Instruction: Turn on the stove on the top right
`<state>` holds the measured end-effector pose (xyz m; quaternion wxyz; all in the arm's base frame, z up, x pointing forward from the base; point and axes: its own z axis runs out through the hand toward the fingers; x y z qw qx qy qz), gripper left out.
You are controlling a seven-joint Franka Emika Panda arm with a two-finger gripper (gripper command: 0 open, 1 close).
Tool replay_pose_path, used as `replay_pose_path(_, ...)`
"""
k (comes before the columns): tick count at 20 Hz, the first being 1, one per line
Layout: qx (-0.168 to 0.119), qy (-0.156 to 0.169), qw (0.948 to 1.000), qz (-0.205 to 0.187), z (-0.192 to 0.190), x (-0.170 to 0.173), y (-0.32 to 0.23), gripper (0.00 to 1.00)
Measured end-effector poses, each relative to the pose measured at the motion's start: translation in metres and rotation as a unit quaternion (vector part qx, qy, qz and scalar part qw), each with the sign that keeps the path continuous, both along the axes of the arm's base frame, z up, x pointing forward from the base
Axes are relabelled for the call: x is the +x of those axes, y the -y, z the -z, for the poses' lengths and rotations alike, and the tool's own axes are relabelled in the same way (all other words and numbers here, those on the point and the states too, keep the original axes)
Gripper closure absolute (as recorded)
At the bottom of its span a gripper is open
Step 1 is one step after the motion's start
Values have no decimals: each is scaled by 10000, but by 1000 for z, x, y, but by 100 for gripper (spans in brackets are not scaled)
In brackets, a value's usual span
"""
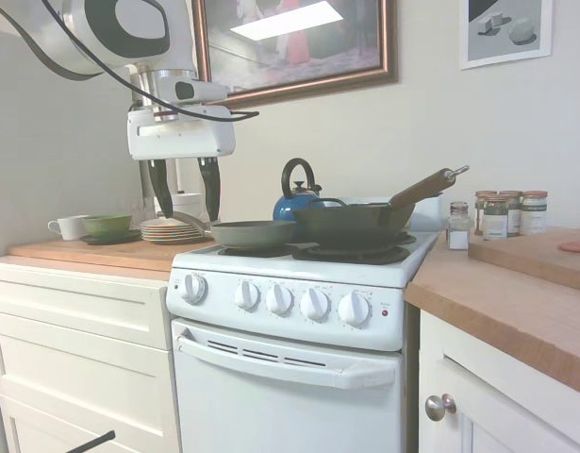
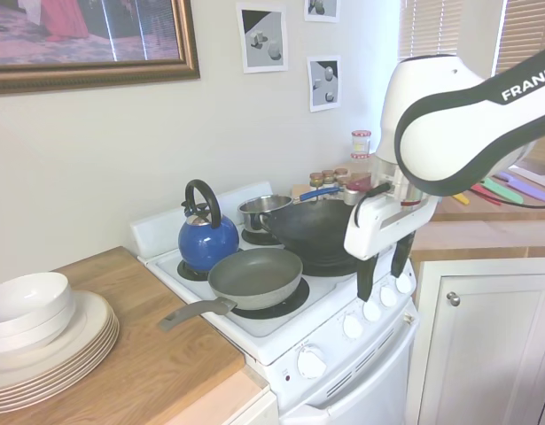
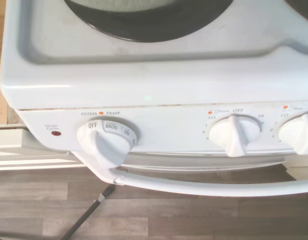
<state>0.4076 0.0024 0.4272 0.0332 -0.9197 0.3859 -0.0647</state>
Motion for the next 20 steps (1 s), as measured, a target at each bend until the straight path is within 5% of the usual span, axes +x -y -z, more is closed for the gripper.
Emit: replay_pose_path(20,-608,-89,9968,502,63,20,39,0)
